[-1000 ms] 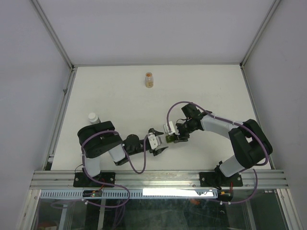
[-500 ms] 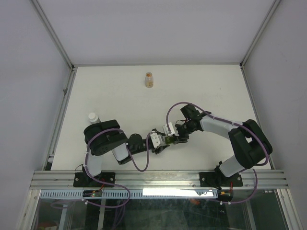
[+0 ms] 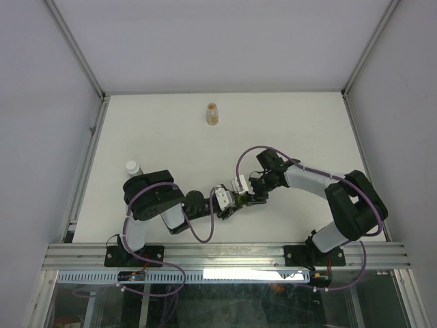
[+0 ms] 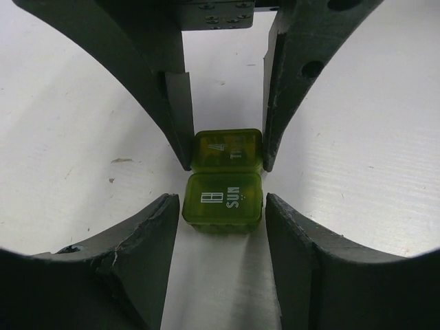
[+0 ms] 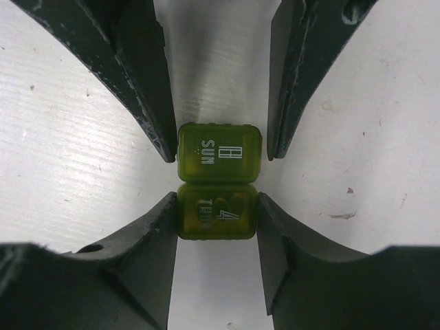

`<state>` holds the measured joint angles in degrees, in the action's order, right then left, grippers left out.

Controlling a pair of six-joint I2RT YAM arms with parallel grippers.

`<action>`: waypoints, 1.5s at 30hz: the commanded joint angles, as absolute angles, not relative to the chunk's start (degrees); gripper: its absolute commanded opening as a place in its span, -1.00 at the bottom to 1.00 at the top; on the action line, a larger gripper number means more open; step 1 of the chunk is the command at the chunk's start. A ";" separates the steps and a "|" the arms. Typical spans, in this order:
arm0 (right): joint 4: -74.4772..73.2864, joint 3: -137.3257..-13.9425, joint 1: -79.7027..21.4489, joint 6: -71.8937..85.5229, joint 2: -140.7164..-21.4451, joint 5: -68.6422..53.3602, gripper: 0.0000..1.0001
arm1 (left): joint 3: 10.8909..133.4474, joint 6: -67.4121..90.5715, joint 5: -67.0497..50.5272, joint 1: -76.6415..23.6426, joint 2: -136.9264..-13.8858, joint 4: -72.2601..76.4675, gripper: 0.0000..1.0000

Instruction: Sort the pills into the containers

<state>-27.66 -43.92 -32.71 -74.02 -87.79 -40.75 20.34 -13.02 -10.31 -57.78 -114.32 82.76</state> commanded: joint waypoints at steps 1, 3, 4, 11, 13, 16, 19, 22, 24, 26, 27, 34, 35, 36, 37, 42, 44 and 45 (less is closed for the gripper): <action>-26.81 -43.60 -33.54 -73.48 -85.88 -41.62 -0.51 | 21.45 -10.06 -10.20 -58.18 -114.53 88.30 0.07; -26.76 -43.60 -33.74 -73.46 -85.97 -41.42 -0.52 | 21.45 -9.70 -10.23 -58.18 -114.57 88.37 0.03; -26.72 -43.56 -33.83 -73.47 -86.04 -41.28 -0.52 | 21.50 -9.52 -10.32 -58.18 -114.58 88.37 0.00; -26.17 -43.01 -34.53 -73.82 -86.19 -39.73 -0.57 | 21.36 -7.65 -11.44 -58.18 -114.07 88.14 -0.29; -25.88 -42.80 -34.78 -74.00 -86.23 -38.96 -0.58 | 21.28 -6.80 -11.60 -58.18 -113.70 87.87 -0.46; -25.67 -42.54 -35.04 -74.18 -86.32 -38.31 -0.61 | 20.89 -5.45 -11.75 -58.18 -113.02 87.85 -0.61; -25.34 -42.41 -35.32 -74.27 -86.34 -37.68 -0.63 | 20.46 -4.09 -12.00 -58.19 -112.21 87.89 -0.70; -24.98 -42.23 -35.50 -74.18 -86.31 -37.33 -0.65 | 20.13 -2.68 -12.54 -58.18 -111.57 88.00 -0.76; -24.89 -42.19 -35.58 -74.18 -86.31 -37.04 -0.66 | 19.97 -1.54 -12.67 -58.18 -111.17 87.94 -0.83; -24.70 -42.12 -35.60 -74.02 -86.25 -36.83 -0.67 | 19.87 -0.52 -12.80 -58.18 -110.86 87.74 -0.92; -24.65 -42.10 -35.60 -74.01 -86.27 -36.83 -0.69 | 19.82 -0.12 -12.78 -58.18 -110.76 87.74 -0.94; -24.43 -42.10 -35.68 -73.66 -86.16 -36.69 -0.70 | 19.25 1.94 -13.52 -58.10 -109.60 87.87 -0.92; -24.43 -42.08 -35.69 -73.57 -86.18 -36.73 -0.70 | 19.31 2.10 -13.67 -58.10 -109.34 87.50 -0.92; -24.43 -42.10 -35.75 -73.55 -86.16 -36.74 -0.70 | 19.36 2.23 -13.71 -58.07 -109.03 87.08 -0.92; -24.43 -42.10 -35.71 -73.52 -86.15 -36.74 -0.70 | 19.34 2.39 -13.75 -58.02 -108.79 86.72 -0.91; -24.35 -42.12 -35.68 -73.32 -86.14 -36.64 -0.72 | 19.77 3.29 -14.31 -57.92 -107.53 84.28 -0.92; -24.26 -42.18 -35.72 -73.18 -86.15 -36.65 -0.73 | 19.73 3.25 -14.22 -57.92 -107.41 84.03 -0.92; -24.26 -42.15 -35.69 -73.14 -86.14 -36.65 -0.73 | 19.63 3.21 -14.09 -57.85 -107.48 84.17 -0.92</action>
